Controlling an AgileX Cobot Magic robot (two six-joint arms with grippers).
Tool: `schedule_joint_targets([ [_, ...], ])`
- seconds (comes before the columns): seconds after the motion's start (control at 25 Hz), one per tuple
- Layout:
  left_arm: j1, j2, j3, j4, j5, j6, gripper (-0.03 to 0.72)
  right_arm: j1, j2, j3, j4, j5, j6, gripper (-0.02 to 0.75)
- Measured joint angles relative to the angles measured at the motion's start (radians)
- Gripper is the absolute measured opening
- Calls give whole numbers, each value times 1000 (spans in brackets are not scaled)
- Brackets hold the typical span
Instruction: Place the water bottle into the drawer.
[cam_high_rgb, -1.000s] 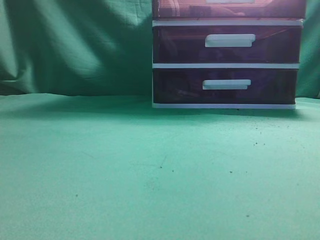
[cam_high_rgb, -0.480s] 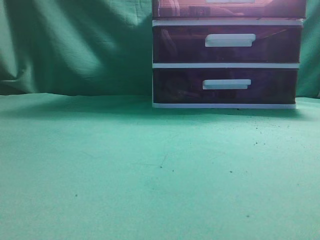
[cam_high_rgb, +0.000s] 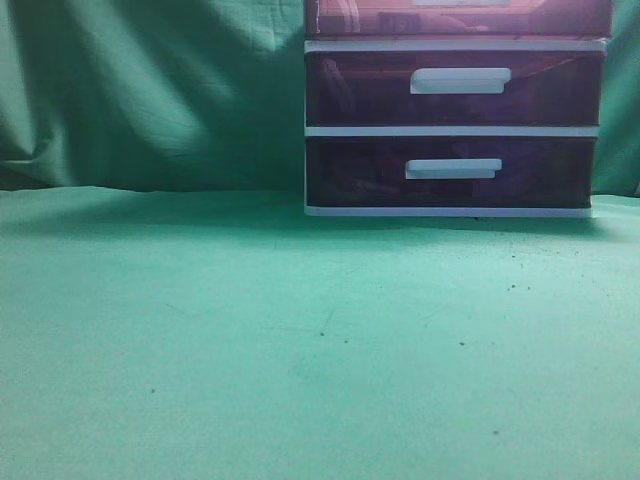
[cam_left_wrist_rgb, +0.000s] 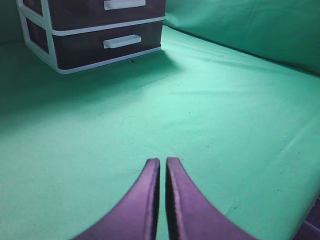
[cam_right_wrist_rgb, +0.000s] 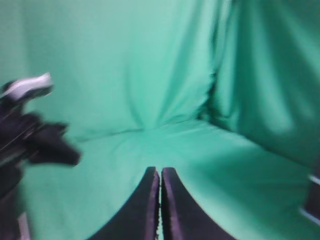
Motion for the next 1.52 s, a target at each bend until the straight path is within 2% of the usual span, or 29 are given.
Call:
schedule_joint_targets([
  [0.24, 0, 0, 0, 0, 0, 0, 0, 0, 0, -2, 26, 422, 176, 0],
  [0.48, 0, 0, 0, 0, 0, 0, 0, 0, 0, -2, 155, 792, 176, 0],
  [0.6, 0, 0, 0, 0, 0, 0, 0, 0, 0, 23, 196, 892, 132, 0],
  [0.68, 0, 0, 0, 0, 0, 0, 0, 0, 0, 55, 302, 878, -94, 0],
  [0.76, 0, 0, 0, 0, 0, 0, 0, 0, 0, 87, 508, 832, -413, 0],
  [0.88, 0, 0, 0, 0, 0, 0, 0, 0, 0, 140, 1004, 835, -920, 0],
  [0.96, 0, 0, 0, 0, 0, 0, 0, 0, 0, 167, 1355, 930, -1227, 0],
  [1.0, 0, 0, 0, 0, 0, 0, 0, 0, 0, 177, 1498, 992, -1349, 0],
  [1.08, 0, 0, 0, 0, 0, 0, 0, 0, 0, 189, 1680, 1150, -1616, 0],
  [1.16, 0, 0, 0, 0, 0, 0, 0, 0, -2, 195, 1761, 1260, -1793, 0],
  [1.24, 0, 0, 0, 0, 0, 0, 0, -6, -24, 204, 1788, 1302, -1903, 0],
  [1.52, 0, 0, 0, 0, 0, 0, 0, -76, -170, 402, 1803, 1199, -1969, 0],
])
